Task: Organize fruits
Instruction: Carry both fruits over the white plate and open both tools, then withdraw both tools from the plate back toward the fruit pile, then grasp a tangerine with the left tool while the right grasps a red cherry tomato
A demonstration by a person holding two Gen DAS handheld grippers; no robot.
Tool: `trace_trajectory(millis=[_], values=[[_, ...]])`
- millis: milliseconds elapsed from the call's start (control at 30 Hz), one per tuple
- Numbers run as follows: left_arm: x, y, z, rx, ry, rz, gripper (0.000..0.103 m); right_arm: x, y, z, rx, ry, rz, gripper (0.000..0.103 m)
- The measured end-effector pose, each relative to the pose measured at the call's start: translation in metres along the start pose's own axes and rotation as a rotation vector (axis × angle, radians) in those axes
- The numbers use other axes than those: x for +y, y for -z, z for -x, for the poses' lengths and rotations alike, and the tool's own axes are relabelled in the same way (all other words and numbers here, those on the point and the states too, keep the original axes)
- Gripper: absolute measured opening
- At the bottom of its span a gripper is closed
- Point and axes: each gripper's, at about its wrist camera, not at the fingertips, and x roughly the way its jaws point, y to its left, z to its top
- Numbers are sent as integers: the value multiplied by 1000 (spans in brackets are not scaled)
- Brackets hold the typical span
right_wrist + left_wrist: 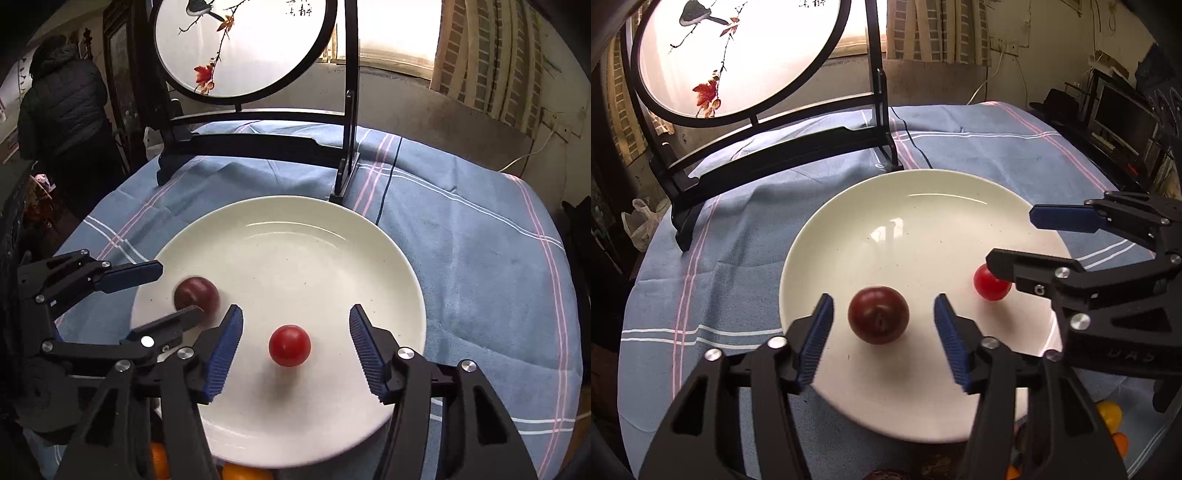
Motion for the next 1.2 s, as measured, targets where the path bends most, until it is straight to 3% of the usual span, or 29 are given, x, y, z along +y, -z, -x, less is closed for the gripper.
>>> trace_trajectory(millis=[233,433,633,833,1067,1200], values=[[8,11,32,-47,-2,7,69,7,24,44,-46,-41,10,63],[16,61,88,-100,34,-50,79,47,93,107,-79,-145,132,67],[22,137,132,-85,97,-115,85,102,171,124,17,-247,283,67],[17,186,140,-29,122,-156,85,134,200,100,121,-261,345,66],[1,198,130,11,161,-192,85,144,206,88,163,-275,372,28],[-9,196,119,32,183,-202,85,136,205,98,146,-268,355,28]])
